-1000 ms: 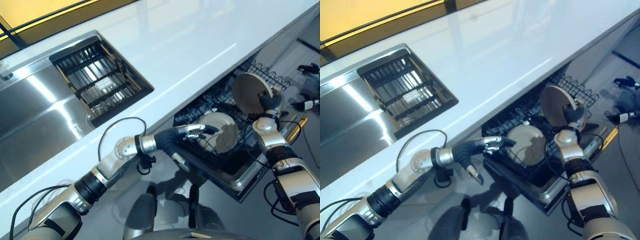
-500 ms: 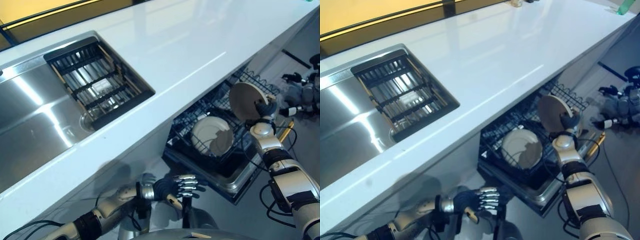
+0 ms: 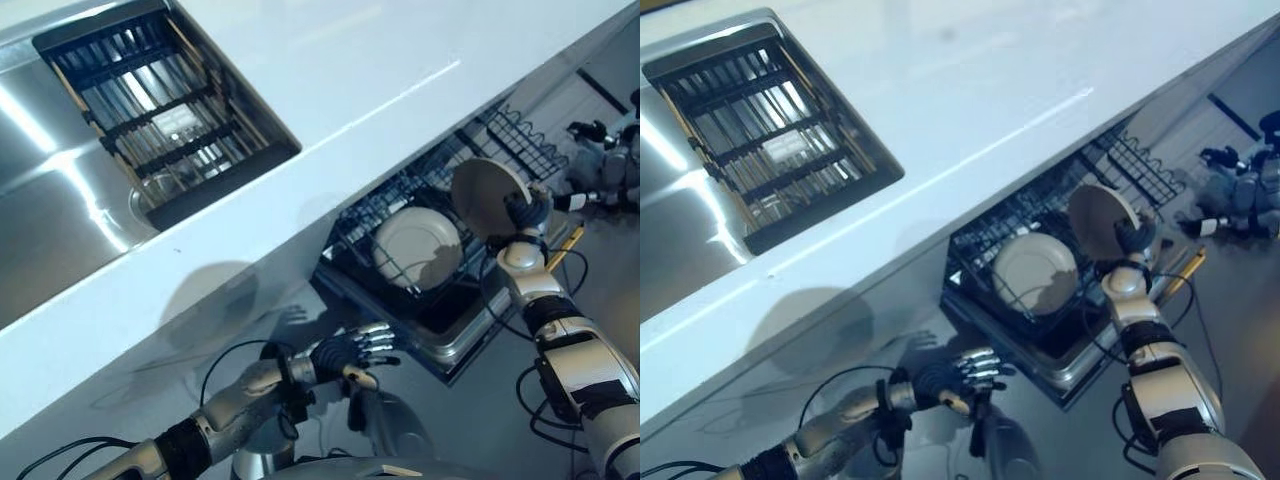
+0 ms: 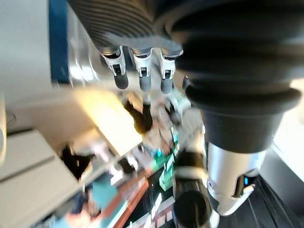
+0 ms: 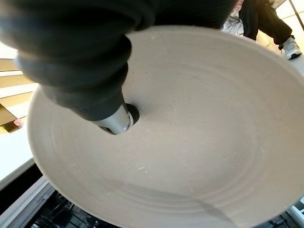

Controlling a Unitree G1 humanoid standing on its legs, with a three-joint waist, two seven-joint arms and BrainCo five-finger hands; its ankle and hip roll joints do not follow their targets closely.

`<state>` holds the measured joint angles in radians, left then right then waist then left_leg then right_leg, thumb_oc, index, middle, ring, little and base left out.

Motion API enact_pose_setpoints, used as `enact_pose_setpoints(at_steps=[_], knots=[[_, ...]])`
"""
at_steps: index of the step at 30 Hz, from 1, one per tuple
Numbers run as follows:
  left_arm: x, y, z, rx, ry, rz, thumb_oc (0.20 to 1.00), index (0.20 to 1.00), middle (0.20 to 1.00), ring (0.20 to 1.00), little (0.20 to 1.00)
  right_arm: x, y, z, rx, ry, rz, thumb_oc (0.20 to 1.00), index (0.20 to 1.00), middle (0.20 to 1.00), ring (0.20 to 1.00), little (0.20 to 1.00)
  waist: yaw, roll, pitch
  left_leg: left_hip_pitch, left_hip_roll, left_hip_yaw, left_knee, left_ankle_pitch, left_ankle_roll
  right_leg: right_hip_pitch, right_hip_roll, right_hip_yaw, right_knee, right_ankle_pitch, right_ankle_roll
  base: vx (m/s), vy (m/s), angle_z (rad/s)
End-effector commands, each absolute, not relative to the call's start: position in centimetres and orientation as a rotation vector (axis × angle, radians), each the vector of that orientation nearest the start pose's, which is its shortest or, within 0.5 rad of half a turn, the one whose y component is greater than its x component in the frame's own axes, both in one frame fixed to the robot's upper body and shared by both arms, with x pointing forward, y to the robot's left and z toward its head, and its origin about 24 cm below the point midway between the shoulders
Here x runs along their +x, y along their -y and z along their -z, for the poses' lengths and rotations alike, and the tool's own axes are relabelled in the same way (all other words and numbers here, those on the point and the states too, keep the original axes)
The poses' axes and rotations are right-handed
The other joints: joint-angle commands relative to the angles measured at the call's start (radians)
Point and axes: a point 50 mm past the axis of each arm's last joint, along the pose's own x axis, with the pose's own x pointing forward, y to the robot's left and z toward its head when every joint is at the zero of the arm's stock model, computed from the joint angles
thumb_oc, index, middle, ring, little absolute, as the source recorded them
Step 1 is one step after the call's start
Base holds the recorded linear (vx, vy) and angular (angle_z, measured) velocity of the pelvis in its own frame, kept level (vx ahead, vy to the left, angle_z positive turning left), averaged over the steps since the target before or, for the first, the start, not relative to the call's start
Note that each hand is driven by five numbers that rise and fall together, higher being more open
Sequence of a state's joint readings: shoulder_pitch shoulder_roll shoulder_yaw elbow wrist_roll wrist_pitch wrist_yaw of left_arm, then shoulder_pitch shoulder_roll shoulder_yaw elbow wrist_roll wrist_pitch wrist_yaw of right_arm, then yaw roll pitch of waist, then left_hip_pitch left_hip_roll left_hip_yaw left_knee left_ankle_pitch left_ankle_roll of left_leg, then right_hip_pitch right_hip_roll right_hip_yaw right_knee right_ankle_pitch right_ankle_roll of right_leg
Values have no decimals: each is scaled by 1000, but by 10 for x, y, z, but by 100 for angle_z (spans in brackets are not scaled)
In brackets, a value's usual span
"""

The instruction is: Pick up plates and place into dishwasher.

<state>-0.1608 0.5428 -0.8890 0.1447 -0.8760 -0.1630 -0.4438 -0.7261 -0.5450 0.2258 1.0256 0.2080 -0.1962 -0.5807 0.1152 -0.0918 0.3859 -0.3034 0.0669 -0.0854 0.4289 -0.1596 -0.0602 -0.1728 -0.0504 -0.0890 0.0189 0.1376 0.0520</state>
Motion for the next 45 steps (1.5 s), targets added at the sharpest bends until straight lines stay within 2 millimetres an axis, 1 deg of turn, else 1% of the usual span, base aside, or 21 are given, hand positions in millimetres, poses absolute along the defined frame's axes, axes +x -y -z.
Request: enact_pose_setpoints(at_steps=[1,3,4,8,9,10,11,13,14,17,23,26,29,31,34,36,40,45], knots=[[192,-87,8,-305,-278,995,1000,1000,1000,1000,1000,363,300,-156,-455,233,710,200,200,200,200,200,12,34,-33,-29,25,-82,-166,132,-13,64,-20,-38,108,-161,28,27,47,3],[193,-98,20,-239,-307,936,1000,1000,1000,1000,1000,362,301,-156,-458,234,710,200,200,200,200,200,11,38,-34,-32,22,-80,-159,132,-13,60,-22,-37,112,-161,28,42,51,2],[194,-110,30,-190,-334,879,1000,1000,1000,1000,1000,361,301,-157,-459,236,709,200,200,200,200,200,11,38,-35,-34,22,-78,-155,132,-13,60,-24,-36,113,-161,29,54,35,2],[195,-145,52,-43,-398,712,1000,1000,1000,1000,1000,357,302,-158,-471,248,708,200,200,200,200,200,14,40,-35,-40,15,-73,-145,130,-10,61,-27,-26,112,-158,32,40,17,1],[195,-145,53,-43,-398,711,1000,1000,1000,1000,1000,357,302,-158,-471,248,708,200,200,200,200,200,13,39,-35,-40,15,-73,-145,129,-10,61,-27,-25,112,-158,32,0,0,0],[196,-156,56,-6,-411,659,1000,1000,1000,1000,1000,357,302,-160,-475,256,712,200,200,200,200,200,14,40,-31,-42,13,-73,-141,129,-8,59,-27,-22,115,-158,32,0,0,0],[197,-162,58,21,-416,629,1000,1000,1000,1000,1000,356,302,-162,-477,260,714,200,200,200,200,200,14,41,-29,-43,12,-73,-139,128,-7,58,-27,-20,117,-158,32,0,0,0],[199,-182,62,94,-434,543,1000,1000,1000,1000,1000,353,303,-165,-489,278,722,200,200,200,200,200,14,42,-23,-56,7,-70,-127,128,-6,50,-28,-17,125,-157,32,0,0,0],[200,-188,62,115,-438,516,1000,1000,1000,1000,1000,352,304,-168,-497,287,729,200,200,200,200,200,16,43,-19,-61,4,-70,-124,129,-5,47,-28,-15,127,-158,32,0,0,0],[203,-199,62,167,-439,489,1000,1000,1000,1000,1000,351,307,-176,-533,311,752,200,200,200,200,200,17,50,-4,-81,-5,-70,-115,130,-3,29,-35,-16,137,-158,34,-50,25,2],[202,-205,64,199,-438,473,1000,1000,1000,1000,1000,352,318,-200,-573,340,808,200,200,200,200,200,16,72,33,-114,-13,-60,-109,136,-1,-12,-46,-19,153,-155,37,-85,41,4],[203,-208,65,181,-444,431,1000,1000,1000,1000,1000,352,323,-209,-594,354,841,200,200,200,200,200,16,82,46,-122,-19,-57,-110,137,3,-25,-50,-21,158,-155,37,-66,32,0],[199,-216,71,170,-469,361,1000,1000,1000,1000,1000,349,332,-217,-608,364,891,200,200,200,200,200,17,95,59,-135,-29,-57,-100,136,6,-41,-57,-23,171,-158,36,-53,25,1],[196,-221,75,164,-496,334,1000,1000,1000,1000,1000,350,334,-224,-629,368,907,200,200,200,200,200,17,103,67,-144,-38,-55,-94,135,9,-53,-61,-21,177,-159,35,-54,34,1],[195,-224,78,177,-522,339,1000,1000,1000,1000,1000,350,339,-237,-681,372,924,200,200,200,200,200,16,117,79,-161,-45,-49,-82,138,11,-74,-68,-24,189,-158,34,-59,41,-1],[192,-222,80,180,-520,352,1000,1000,1000,1000,1000,350,342,-242,-695,372,928,200,200,200,200,200,12,127,87,-168,-43,-46,-77,139,11,-87,-68,-22,198,-159,33,-44,47,3],[196,-218,74,147,-470,364,1000,1000,1000,1000,1000,350,347,-250,-746,363,951,200,200,200,200,200,9,144,100,-177,-47,-39,-77,140,14,-106,-70,-18,206,-163,30,-19,25,1],[209,-208,57,103,-369,391,1000,1000,1000,1000,1000,351,353,-254,-841,305,995,200,200,200,200,200,14,158,111,-188,-55,-36,-81,141,17,-124,-73,-22,215,-168,27,-15,11,-3]])
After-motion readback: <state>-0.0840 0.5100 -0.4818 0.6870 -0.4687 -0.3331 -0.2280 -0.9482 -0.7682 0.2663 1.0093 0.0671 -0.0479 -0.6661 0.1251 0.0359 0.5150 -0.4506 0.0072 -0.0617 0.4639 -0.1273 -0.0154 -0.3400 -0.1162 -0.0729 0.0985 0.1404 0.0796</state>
